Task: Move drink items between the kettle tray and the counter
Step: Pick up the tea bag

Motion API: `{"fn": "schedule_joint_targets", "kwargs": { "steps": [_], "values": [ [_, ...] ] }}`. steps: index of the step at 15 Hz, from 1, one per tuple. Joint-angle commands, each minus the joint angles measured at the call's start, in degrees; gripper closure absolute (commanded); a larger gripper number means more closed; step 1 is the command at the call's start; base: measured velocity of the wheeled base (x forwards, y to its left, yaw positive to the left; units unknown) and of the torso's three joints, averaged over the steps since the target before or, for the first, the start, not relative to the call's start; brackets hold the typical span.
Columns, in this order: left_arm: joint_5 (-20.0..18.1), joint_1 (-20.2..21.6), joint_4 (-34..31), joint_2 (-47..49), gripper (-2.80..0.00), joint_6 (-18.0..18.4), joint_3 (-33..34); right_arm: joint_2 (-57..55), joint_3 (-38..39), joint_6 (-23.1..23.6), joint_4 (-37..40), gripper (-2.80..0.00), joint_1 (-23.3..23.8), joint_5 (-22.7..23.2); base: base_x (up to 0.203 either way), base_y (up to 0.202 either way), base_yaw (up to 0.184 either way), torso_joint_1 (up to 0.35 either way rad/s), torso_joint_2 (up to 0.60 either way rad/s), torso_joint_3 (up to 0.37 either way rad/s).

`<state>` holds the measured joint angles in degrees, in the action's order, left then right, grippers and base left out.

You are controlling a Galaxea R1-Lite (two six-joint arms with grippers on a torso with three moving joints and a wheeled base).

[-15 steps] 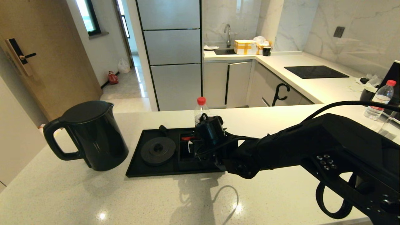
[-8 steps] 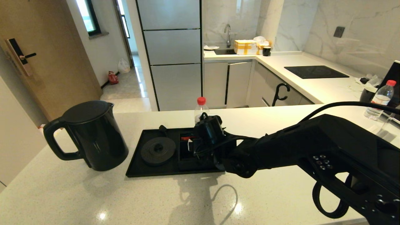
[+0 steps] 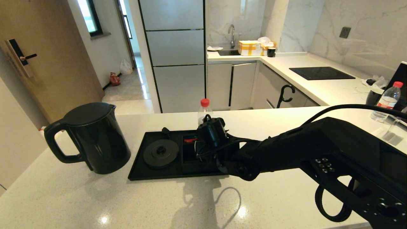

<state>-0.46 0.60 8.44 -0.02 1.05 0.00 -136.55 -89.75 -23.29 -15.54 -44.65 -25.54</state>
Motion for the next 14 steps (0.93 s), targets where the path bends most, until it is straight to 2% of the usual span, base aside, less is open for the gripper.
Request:
{"fn": "schedule_joint_targets", "kwargs": {
  "steps": [1, 14],
  "values": [
    [0.02, 0.02, 0.09, 0.02, 0.0, 0.01, 2.29, -0.39, -0.16, -0.09, -0.1, 0.0, 0.01, -0.21, 0.0, 0.0, 0.0, 0.0, 0.0, 0.0],
    [0.02, 0.02, 0.09, 0.02, 0.0, 0.01, 2.29, 0.32, -0.07, 0.0, -0.28, 0.0, 0.36, -1.0, 0.0, 0.0, 0.0, 0.0, 0.0, 0.0]
  ]
}}
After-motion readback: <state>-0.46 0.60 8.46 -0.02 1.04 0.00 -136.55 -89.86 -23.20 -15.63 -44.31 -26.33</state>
